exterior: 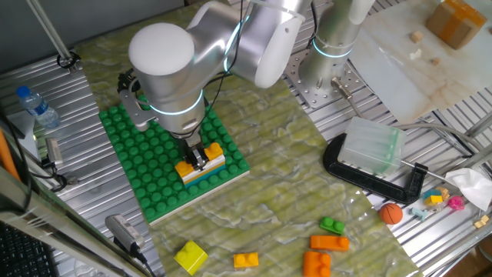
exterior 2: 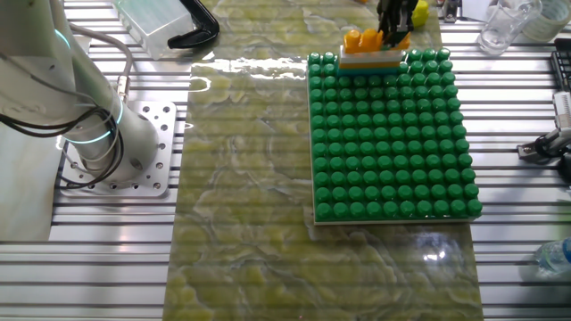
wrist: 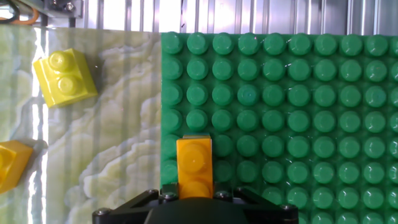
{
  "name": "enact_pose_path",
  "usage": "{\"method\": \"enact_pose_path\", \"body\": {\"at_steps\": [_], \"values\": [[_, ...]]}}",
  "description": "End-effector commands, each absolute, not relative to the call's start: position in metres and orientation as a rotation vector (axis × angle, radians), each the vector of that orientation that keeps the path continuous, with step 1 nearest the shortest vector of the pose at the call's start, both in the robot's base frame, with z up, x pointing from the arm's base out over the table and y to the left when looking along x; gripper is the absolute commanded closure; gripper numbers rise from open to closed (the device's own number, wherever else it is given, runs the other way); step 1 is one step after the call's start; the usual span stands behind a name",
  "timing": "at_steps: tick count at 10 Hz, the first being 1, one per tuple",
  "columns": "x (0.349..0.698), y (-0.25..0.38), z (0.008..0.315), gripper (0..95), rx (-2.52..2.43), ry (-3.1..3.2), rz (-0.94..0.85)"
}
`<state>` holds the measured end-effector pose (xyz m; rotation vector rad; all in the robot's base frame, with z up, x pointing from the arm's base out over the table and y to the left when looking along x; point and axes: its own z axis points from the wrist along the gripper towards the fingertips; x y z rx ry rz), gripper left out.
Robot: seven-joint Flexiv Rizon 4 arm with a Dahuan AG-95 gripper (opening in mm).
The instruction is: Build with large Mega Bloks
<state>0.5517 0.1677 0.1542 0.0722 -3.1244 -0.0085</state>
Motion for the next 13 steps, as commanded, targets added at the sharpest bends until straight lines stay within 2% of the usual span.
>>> {"method": "enact_pose_path", "body": {"at_steps": [1, 13], "values": [[0.55, 0.167, 0.153, 95.0, 0.072, -3.126, -0.017], [0.545, 0.168, 0.141, 95.0, 0.108, -3.153, -0.002]]}}
